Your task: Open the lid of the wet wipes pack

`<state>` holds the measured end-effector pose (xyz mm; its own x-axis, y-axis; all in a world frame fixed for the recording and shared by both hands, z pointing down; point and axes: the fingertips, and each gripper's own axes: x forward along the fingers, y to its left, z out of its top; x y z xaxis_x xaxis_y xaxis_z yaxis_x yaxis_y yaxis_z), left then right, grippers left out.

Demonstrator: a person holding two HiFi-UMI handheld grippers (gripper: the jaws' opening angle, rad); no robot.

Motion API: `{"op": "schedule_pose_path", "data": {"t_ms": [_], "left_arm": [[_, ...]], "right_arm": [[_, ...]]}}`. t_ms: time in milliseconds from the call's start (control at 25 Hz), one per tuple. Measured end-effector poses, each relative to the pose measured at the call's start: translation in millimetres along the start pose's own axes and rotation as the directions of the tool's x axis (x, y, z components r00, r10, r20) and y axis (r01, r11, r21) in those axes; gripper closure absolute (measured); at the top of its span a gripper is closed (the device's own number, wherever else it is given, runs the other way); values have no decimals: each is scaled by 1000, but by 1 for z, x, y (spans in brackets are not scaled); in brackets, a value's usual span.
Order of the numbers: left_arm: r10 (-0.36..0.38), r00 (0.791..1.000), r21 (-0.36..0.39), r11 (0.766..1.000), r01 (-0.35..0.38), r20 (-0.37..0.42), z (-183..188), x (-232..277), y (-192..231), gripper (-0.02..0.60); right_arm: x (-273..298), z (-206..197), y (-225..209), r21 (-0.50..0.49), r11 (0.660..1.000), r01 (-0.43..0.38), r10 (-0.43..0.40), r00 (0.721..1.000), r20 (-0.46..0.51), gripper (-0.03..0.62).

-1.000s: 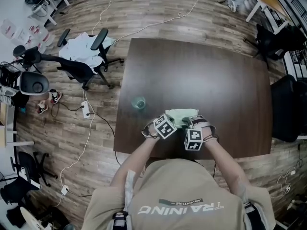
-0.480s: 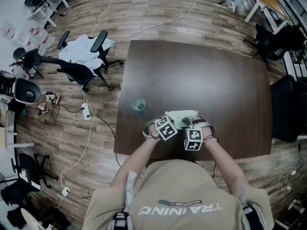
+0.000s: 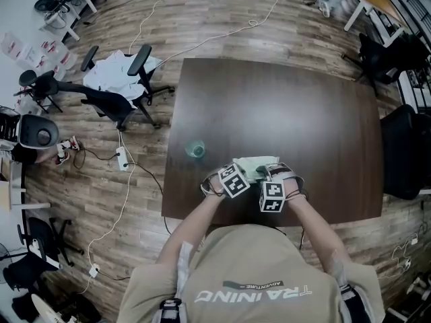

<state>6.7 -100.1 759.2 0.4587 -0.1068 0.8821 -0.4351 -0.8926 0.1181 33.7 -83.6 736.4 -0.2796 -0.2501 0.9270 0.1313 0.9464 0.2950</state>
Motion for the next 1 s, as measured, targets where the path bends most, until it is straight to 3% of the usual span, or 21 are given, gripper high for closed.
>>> {"op": "schedule_pose_path", "data": {"t_ms": [440,640,1000], "left_arm": [[0,1000,12,1000,0,-7,-1,1,0,572],[31,999,63,998,-29,-33,-2,4,1,572],[15,999,48,999,-14,-28,-1,1,-2,572]], "right_arm": [[-3,4,-7,-10,1000,-2,1,1000,-19,442],[-13,5,-16,-4,1000,3,-3,1000,-1,444],[-17,6,-15,-3,999,-36,36,999,-2,444]]}}
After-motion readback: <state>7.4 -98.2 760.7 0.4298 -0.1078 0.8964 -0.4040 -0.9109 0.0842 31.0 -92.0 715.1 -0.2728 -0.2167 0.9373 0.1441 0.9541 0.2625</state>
